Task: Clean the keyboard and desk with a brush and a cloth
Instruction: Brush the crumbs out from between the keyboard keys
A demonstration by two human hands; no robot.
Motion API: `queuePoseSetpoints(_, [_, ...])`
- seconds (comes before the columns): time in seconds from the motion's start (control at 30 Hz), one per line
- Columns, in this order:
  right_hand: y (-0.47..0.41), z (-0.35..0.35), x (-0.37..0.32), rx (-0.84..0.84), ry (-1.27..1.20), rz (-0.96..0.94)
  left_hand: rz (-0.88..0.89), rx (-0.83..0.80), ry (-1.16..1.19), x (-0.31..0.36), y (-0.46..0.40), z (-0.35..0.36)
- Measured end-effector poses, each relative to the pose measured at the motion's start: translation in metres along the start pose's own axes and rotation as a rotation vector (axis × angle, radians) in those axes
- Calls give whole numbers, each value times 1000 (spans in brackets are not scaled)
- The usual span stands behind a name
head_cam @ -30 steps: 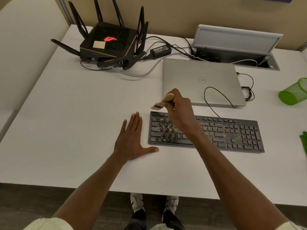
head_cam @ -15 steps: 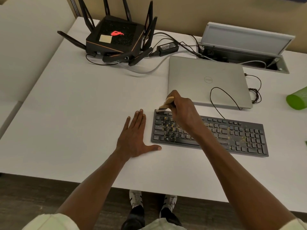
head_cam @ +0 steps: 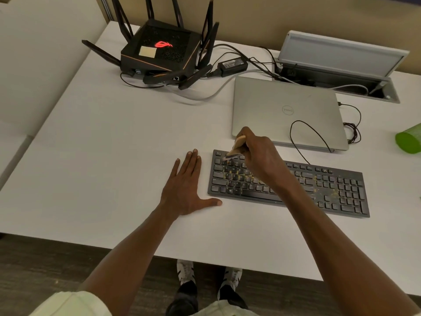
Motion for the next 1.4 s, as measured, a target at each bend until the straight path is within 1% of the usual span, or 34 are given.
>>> queuePoseSetpoints(0.13, [-1, -6, 2, 73, -26, -1, 1, 0, -2, 1, 0, 0])
queuePoseSetpoints(0.33, [11, -5, 4, 65, -21, 27, 5, 7, -2, 0, -1, 1])
queuePoseSetpoints(0.47, [13, -12, 13, 163, -52, 94, 8, 6, -4, 0, 0, 1])
queuePoseSetpoints(0.53, [13, -8, 18, 144, -26, 141, 10, 10, 6, 0, 0, 0])
queuePoseSetpoints(0.63, [18, -7, 17, 128, -6, 141, 10, 14, 8, 0, 0, 1])
queuePoseSetpoints(0.77, [22, -16, 18, 210, -29, 161, 9, 8, 5, -1, 0, 2])
queuePoseSetpoints(0.9, [25, -13, 21, 162, -12, 178, 7, 15, 5, -1, 0, 1])
queuePoseSetpoints(1.07, [16, -21, 13, 218, -71, 140, 3, 7, 1, 0, 0, 1])
queuePoseSetpoints(1.17, [5, -11, 10, 149, -83, 91, 1, -2, 0, 0, -1, 1])
queuePoseSetpoints(1.23, [4, -8, 14, 103, -35, 105, -4, -13, -3, -1, 0, 2])
queuePoseSetpoints(1.3, [5, -14, 19, 73, 68, 128, -3, -3, 5, -1, 0, 1])
queuePoseSetpoints(1.4, [3, -24, 20, 93, 143, 146, 6, 5, 12, 0, 0, 1])
Point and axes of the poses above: each hand's wrist, its own y-axis away from the middle knuckle, its own z-axis out of the palm, x = y × z, the point moved 4 cm from there along -y, towards the middle knuckle, and after that the axes turned 11 degrees about -x, right-handed, at the moved point
